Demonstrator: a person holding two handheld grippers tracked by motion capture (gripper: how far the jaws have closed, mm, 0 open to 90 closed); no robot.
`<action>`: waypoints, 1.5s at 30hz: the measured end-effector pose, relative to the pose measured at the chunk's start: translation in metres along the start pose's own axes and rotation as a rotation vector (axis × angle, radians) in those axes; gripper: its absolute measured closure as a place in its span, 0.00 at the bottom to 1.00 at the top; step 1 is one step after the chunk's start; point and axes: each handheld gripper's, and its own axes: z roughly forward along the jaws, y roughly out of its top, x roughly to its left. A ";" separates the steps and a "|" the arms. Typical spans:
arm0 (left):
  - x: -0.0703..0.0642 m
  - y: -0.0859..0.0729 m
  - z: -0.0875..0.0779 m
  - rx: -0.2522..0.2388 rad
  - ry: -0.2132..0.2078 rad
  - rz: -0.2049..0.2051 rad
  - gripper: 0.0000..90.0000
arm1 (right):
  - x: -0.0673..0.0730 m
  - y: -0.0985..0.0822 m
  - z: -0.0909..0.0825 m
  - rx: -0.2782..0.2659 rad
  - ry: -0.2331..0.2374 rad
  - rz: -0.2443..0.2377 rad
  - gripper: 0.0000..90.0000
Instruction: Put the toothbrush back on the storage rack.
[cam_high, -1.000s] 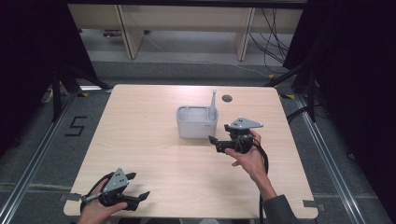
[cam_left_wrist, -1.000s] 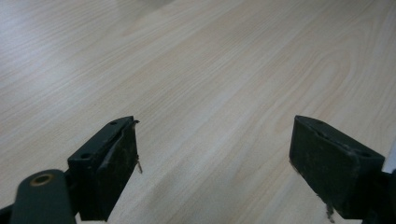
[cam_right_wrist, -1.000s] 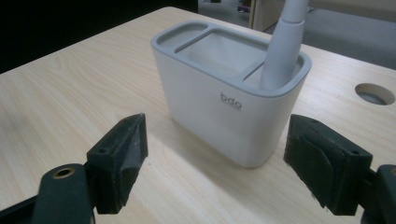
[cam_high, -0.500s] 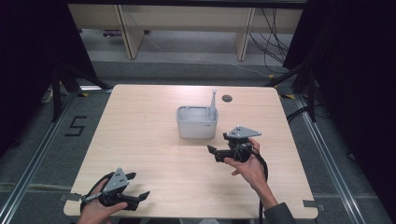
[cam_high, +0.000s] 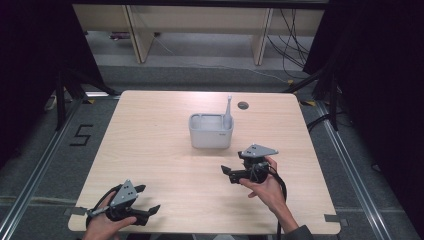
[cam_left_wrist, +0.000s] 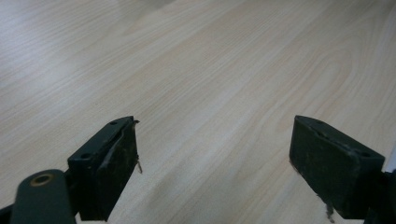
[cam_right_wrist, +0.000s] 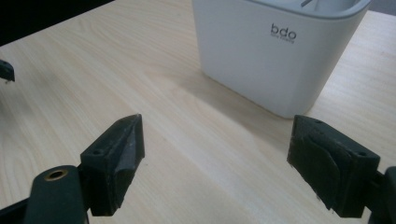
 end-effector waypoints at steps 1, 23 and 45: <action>0.000 0.000 0.000 0.000 0.000 0.000 0.16 | 0.002 -0.002 -0.001 0.012 0.004 0.019 0.22; 0.000 0.000 -0.001 0.006 0.003 0.011 0.16 | 0.008 -0.036 -0.012 0.046 0.009 0.048 0.18; -0.001 0.000 -0.001 0.002 0.004 0.011 0.16 | 0.015 -0.060 -0.024 0.140 -0.012 0.032 0.18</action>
